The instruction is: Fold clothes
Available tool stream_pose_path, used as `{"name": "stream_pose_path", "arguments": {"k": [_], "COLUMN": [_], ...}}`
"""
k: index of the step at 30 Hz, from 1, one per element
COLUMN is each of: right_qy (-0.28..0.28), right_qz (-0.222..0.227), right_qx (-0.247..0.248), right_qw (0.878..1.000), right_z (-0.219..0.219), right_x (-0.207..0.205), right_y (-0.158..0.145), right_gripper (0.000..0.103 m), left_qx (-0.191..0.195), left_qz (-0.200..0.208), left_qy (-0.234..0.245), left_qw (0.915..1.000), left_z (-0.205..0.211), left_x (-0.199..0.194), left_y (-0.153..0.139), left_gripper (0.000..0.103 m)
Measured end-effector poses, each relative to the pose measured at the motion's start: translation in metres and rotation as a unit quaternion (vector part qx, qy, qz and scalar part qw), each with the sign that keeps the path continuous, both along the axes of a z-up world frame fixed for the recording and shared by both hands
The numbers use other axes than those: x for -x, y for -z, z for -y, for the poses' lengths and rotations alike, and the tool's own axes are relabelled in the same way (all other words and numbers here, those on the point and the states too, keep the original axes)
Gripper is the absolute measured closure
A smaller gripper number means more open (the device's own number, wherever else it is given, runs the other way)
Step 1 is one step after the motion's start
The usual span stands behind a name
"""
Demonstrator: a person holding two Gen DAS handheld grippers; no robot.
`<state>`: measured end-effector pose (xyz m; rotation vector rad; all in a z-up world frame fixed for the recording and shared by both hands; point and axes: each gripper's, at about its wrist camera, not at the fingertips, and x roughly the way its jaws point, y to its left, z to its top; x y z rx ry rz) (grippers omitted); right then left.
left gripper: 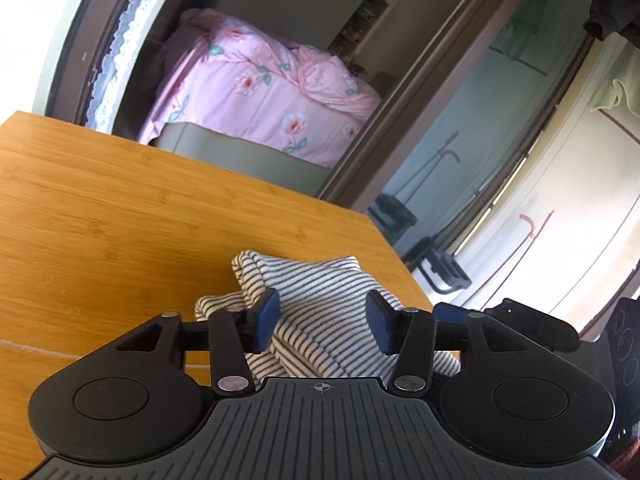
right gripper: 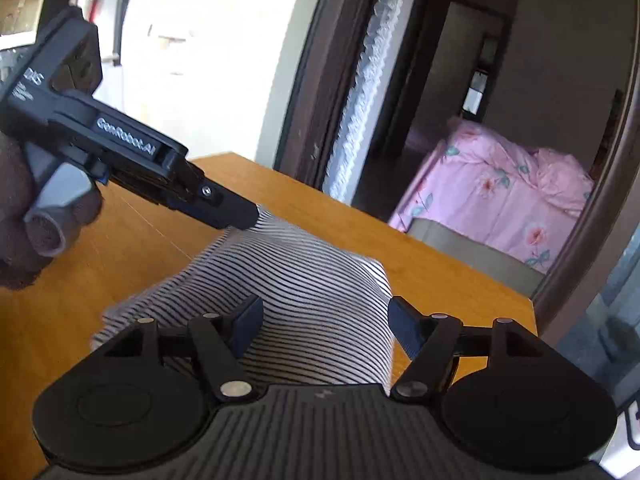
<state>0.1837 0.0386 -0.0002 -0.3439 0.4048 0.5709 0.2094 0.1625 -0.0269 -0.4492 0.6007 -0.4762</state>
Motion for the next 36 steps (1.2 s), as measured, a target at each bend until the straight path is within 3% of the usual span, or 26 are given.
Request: {"name": "stream_pose_path", "arguments": {"k": [3, 8, 10, 12, 13, 15, 17, 20, 23, 24, 26, 27, 28, 30, 33, 36], "right_qy": [-0.047, -0.025, -0.01, -0.002, 0.0, 0.017, 0.033, 0.057, 0.058, 0.054, 0.04, 0.036, 0.034, 0.029, -0.006, -0.03], "right_qz": [-0.007, 0.008, 0.036, 0.023, 0.007, -0.027, -0.052, -0.049, -0.007, 0.017, 0.05, 0.054, 0.058, 0.06, 0.004, -0.047], "right_qx": [-0.015, 0.04, 0.067, 0.043, 0.02, -0.033, -0.074, -0.075, -0.023, 0.003, 0.034, 0.03, 0.025, -0.006, -0.077, -0.09], "right_qw": [0.999, 0.999, 0.997, 0.999, 1.0, 0.999, 0.995, 0.994, 0.998, 0.998, 0.997, 0.997, 0.997, 0.998, 0.997, 0.994], "right_z": [-0.014, -0.059, -0.065, -0.054, -0.045, -0.025, -0.009, -0.008, -0.022, -0.029, -0.035, -0.033, -0.031, -0.023, -0.014, -0.015], "right_x": [0.028, 0.036, 0.035, 0.032, 0.029, 0.022, 0.018, 0.023, 0.032, 0.035, 0.039, 0.037, 0.036, 0.036, 0.032, 0.029], "right_y": [-0.004, 0.035, 0.042, 0.033, 0.026, 0.013, 0.007, 0.014, 0.031, 0.036, 0.04, 0.033, 0.026, 0.001, -0.025, -0.016], "right_gripper": [0.033, 0.032, 0.032, 0.038, 0.046, 0.049, 0.049, 0.044, 0.035, 0.037, 0.058, 0.076, 0.081, 0.084, 0.084, 0.084], "left_qx": [0.002, 0.03, 0.033, 0.03, 0.028, 0.026, 0.028, 0.027, 0.023, 0.021, 0.014, 0.013, 0.015, 0.022, 0.034, 0.04], "left_qz": [0.001, -0.014, -0.017, -0.018, -0.019, -0.021, -0.025, -0.033, -0.044, -0.049, -0.057, -0.062, -0.067, -0.079, -0.09, -0.093], "left_qy": [-0.017, -0.051, -0.051, -0.044, -0.039, -0.028, -0.017, 0.002, 0.016, 0.02, 0.028, 0.033, 0.04, 0.057, 0.07, 0.069], "left_qw": [0.9998, 0.9981, 0.998, 0.9984, 0.9987, 0.999, 0.9991, 0.9991, 0.9987, 0.9984, 0.9979, 0.9975, 0.9968, 0.995, 0.9929, 0.9924], "left_z": [-0.015, -0.033, -0.036, -0.035, -0.034, -0.03, -0.024, -0.013, -0.003, 0.0, 0.004, 0.006, 0.008, 0.011, 0.017, 0.017], "left_x": [0.022, 0.036, 0.039, 0.043, 0.044, 0.047, 0.047, 0.046, 0.047, 0.047, 0.047, 0.047, 0.047, 0.045, 0.04, 0.037], "left_y": [-0.002, 0.002, 0.001, 0.0, 0.001, 0.003, 0.008, 0.015, 0.022, 0.024, 0.028, 0.029, 0.032, 0.038, 0.047, 0.051], "left_gripper": [0.033, 0.037, 0.037, 0.037, 0.037, 0.039, 0.048, 0.051, 0.052, 0.052, 0.057, 0.059, 0.062, 0.071, 0.072, 0.072]}}
